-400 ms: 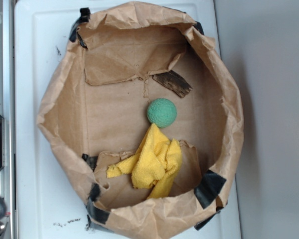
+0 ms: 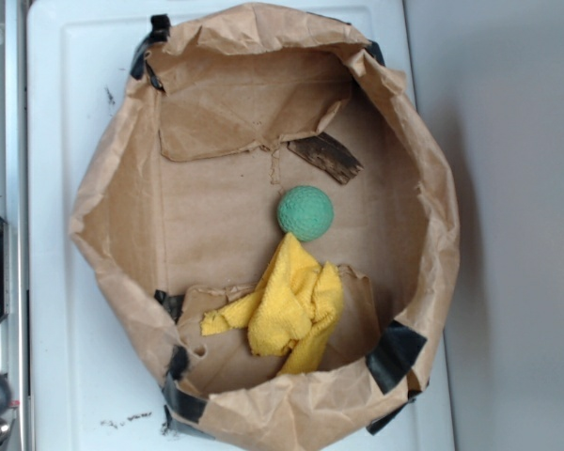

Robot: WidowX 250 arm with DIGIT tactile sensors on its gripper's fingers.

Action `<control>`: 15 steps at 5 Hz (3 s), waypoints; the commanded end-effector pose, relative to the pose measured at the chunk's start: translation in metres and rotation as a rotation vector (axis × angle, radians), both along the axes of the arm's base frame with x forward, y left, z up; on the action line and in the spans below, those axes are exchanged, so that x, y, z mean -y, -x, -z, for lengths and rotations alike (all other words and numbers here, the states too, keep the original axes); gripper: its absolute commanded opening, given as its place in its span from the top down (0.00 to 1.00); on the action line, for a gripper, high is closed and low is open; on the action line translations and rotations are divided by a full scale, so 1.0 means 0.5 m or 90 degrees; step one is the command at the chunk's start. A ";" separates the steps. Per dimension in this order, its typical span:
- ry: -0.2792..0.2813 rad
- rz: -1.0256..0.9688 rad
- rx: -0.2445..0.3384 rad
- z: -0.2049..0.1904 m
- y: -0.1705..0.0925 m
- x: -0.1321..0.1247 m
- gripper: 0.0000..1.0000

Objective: Grab the yellow cloth.

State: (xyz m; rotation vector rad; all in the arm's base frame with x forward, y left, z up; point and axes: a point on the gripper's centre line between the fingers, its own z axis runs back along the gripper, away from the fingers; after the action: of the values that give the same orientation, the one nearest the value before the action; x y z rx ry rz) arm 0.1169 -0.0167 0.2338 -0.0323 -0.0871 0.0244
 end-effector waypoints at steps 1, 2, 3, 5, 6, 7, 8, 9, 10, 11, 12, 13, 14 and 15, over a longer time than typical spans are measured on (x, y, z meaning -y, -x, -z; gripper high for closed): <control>-0.016 0.045 0.111 0.008 -0.201 -0.038 0.00; -0.028 0.109 0.159 0.026 -0.301 -0.045 0.00; -0.014 0.176 0.150 0.094 -0.318 -0.035 0.00; -0.031 0.307 0.113 0.246 -0.189 0.063 0.00; 0.001 0.329 0.110 0.293 -0.179 0.085 0.00; 0.003 0.328 0.112 0.335 -0.175 0.131 0.00; 0.006 0.277 0.125 0.298 -0.263 0.082 0.00; 0.006 0.277 0.125 0.298 -0.263 0.082 0.00; 0.006 0.277 0.125 0.298 -0.263 0.082 0.00; 0.065 0.228 0.104 0.197 -0.365 0.000 0.00; 0.071 0.216 0.094 0.181 -0.439 -0.055 0.00; 0.066 0.237 0.070 0.209 -0.496 -0.086 0.00; 0.050 0.280 0.058 0.236 -0.448 -0.043 0.00; 0.046 0.366 0.072 0.234 -0.376 0.005 0.00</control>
State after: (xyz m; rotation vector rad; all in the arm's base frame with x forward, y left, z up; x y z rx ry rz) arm 0.3004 -0.0101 0.0968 -0.1490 -0.1315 -0.5283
